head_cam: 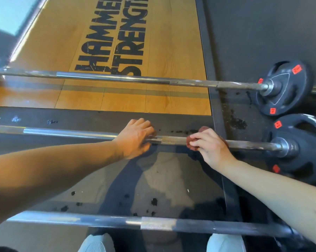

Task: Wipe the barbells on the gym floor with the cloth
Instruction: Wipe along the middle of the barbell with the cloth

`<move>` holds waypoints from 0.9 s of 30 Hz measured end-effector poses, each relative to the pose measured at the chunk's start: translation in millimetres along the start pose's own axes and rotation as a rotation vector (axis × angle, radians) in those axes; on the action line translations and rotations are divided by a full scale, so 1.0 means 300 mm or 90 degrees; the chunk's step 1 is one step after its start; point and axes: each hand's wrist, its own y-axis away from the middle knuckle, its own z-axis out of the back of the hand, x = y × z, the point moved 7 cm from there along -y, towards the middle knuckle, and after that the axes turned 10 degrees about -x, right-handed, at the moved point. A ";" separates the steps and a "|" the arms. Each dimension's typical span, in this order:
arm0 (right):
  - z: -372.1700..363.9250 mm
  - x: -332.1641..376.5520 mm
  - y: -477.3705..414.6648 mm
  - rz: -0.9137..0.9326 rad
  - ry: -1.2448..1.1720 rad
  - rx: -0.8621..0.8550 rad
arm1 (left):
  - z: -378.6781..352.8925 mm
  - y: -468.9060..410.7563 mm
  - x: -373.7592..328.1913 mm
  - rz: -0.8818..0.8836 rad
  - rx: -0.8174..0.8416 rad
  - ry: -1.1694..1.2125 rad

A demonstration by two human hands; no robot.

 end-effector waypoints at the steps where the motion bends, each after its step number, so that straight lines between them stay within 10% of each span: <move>1: 0.028 -0.038 0.021 -0.016 -0.001 -0.009 | -0.010 -0.031 -0.030 -0.007 0.001 0.000; 12: 0.228 -0.203 0.193 -0.381 0.100 -0.151 | -0.119 -0.225 -0.263 -0.074 -0.008 0.026; 19: 0.169 -0.131 0.190 -0.350 0.083 -0.125 | -0.142 -0.293 -0.333 -0.093 -0.038 0.058; 27: 0.304 -0.319 0.333 -0.618 0.071 -0.409 | -0.135 -0.370 -0.397 -0.085 -0.016 0.042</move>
